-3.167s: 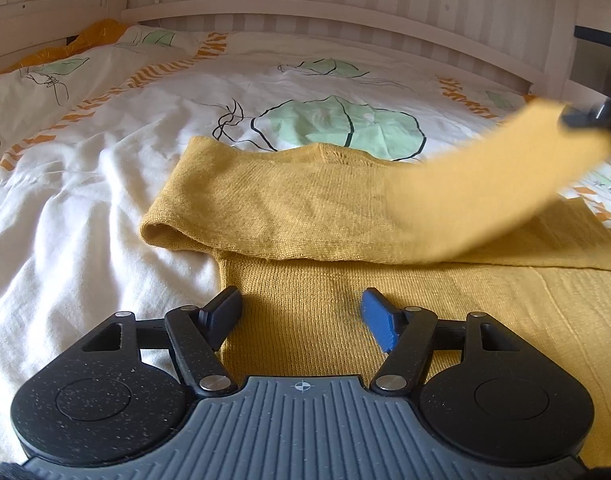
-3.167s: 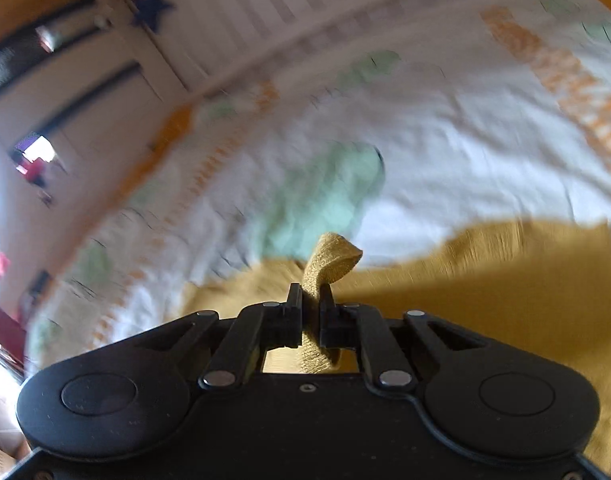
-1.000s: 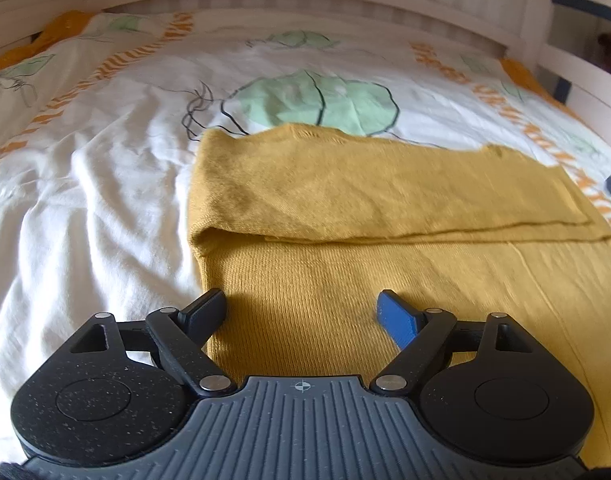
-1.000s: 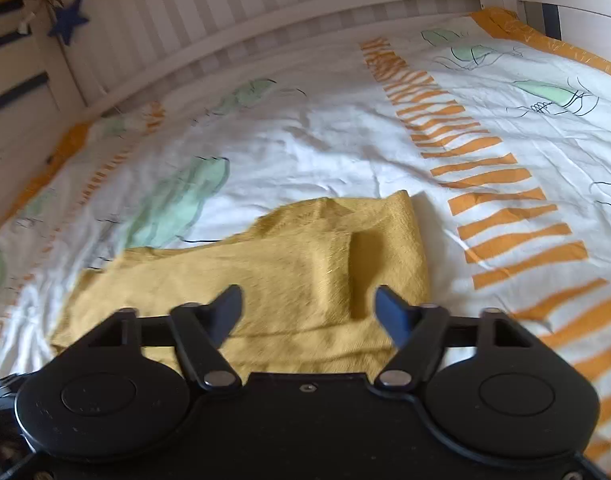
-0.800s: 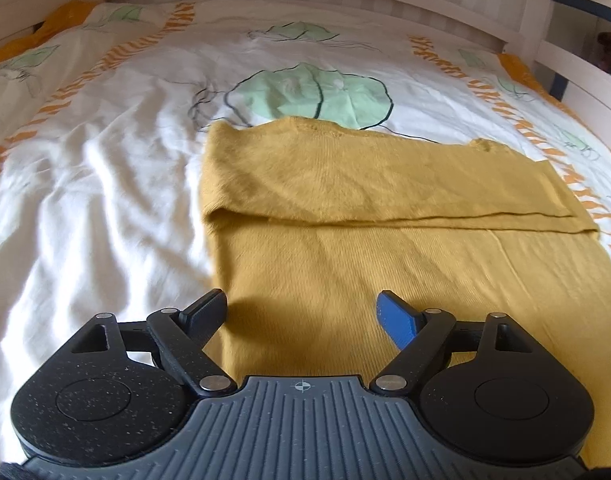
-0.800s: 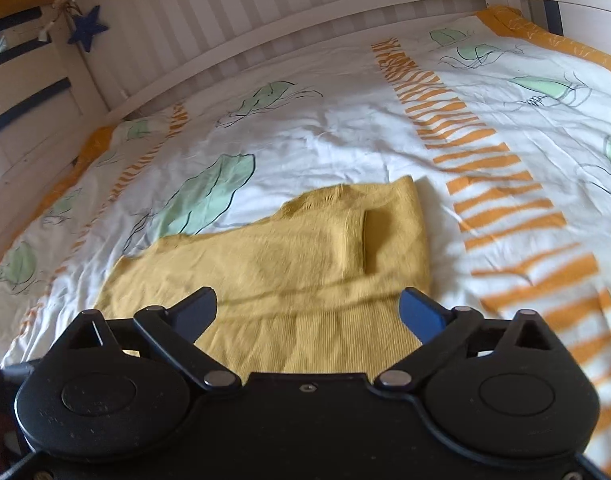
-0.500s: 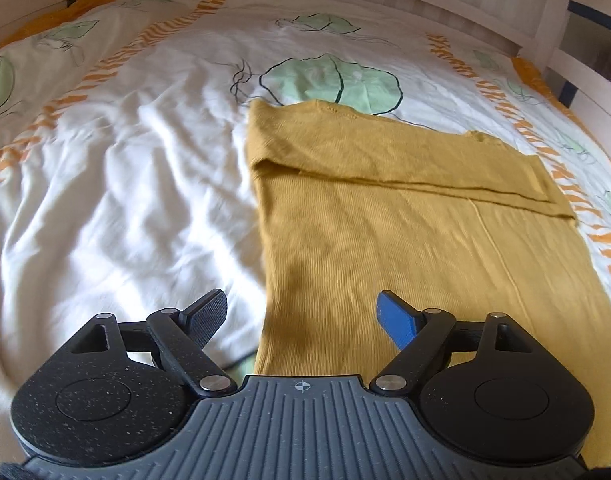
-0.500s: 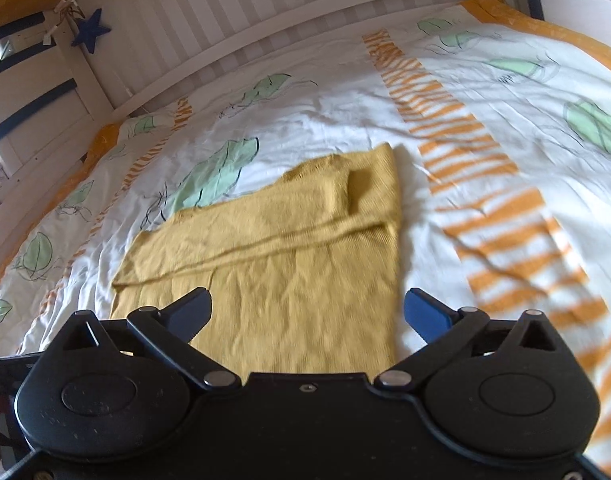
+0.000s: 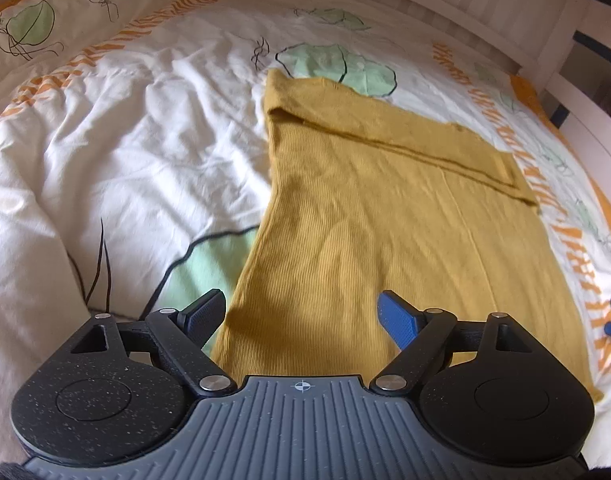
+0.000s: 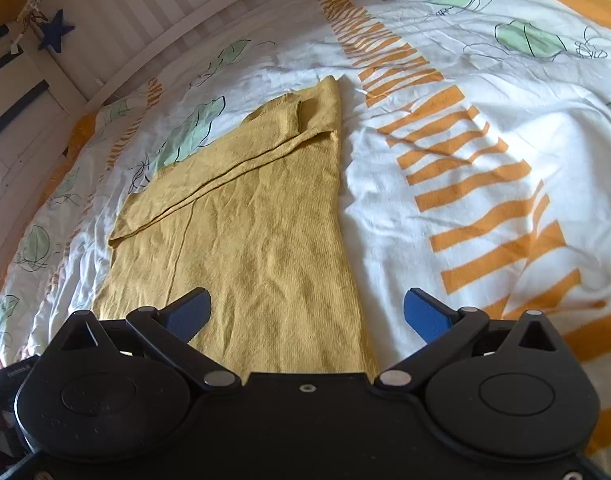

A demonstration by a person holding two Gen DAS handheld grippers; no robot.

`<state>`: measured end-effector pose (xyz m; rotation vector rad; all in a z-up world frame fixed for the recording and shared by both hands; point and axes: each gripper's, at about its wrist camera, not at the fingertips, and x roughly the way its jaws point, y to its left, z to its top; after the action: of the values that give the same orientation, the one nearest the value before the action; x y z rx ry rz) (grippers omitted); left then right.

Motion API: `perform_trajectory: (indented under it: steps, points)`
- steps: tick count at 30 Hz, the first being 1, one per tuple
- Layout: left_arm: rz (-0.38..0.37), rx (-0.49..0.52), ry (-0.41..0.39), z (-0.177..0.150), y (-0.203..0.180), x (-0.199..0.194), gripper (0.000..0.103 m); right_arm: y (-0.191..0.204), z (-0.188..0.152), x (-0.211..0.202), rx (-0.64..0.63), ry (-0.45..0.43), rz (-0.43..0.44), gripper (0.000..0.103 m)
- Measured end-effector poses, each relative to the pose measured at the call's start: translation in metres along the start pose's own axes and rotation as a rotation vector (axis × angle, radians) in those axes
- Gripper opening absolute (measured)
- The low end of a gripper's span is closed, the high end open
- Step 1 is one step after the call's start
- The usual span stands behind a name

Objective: Fold small clothes
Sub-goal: 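Move both open grippers over the sweater toward its hem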

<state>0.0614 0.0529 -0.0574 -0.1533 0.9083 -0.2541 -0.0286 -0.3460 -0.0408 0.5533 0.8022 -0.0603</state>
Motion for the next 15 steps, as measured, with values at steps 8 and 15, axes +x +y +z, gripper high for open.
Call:
perform_trajectory:
  steps: [8,15]
  points:
    - [0.005,0.056,0.059,-0.018,-0.001,-0.003,0.083,-0.002,-0.005,-0.002,-0.020,0.112,0.018,0.103]
    - [0.017,0.133,0.108,-0.028,-0.002,-0.001,0.083,0.000,-0.017,0.009,-0.123,0.262,-0.026,0.103]
